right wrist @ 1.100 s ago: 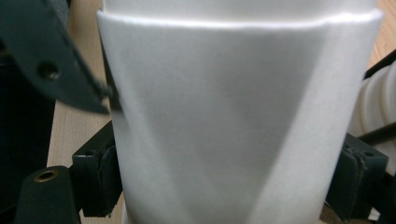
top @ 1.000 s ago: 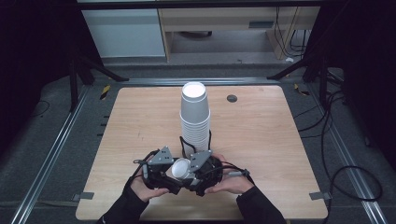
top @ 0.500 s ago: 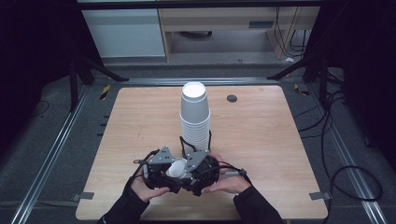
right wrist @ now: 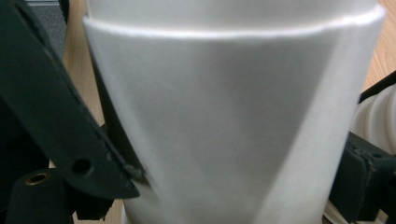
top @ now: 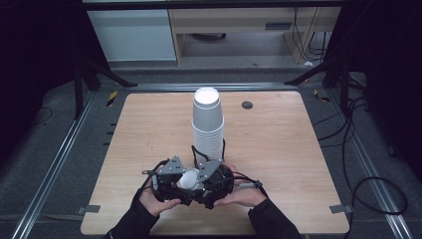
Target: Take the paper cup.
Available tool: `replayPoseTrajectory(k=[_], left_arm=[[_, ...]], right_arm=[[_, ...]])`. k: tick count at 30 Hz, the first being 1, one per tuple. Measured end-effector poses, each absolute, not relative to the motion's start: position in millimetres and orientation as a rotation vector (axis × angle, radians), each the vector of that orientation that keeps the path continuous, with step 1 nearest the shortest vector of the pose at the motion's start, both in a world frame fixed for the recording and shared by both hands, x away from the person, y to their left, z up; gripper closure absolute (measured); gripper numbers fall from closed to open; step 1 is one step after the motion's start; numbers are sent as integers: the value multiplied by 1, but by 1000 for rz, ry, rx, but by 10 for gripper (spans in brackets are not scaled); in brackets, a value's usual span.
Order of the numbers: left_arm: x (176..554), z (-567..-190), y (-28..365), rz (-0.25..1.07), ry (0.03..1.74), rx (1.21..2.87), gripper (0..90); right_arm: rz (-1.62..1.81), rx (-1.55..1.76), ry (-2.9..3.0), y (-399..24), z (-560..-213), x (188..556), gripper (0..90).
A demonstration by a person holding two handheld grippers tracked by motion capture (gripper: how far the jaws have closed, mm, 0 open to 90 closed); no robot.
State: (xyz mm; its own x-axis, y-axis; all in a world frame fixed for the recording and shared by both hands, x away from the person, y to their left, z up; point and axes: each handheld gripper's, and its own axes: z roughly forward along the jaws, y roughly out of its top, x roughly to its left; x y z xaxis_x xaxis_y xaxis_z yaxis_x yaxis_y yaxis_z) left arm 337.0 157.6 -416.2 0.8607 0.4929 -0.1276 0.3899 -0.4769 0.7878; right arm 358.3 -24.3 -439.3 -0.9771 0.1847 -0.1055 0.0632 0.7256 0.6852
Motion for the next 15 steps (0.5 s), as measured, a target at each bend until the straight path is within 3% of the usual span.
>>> replayPoseTrajectory(k=[15], left_arm=[[337,-413,162,133,630,2106,206]], right_arm=[[1109,258,2753,-27,-439,360,85]])
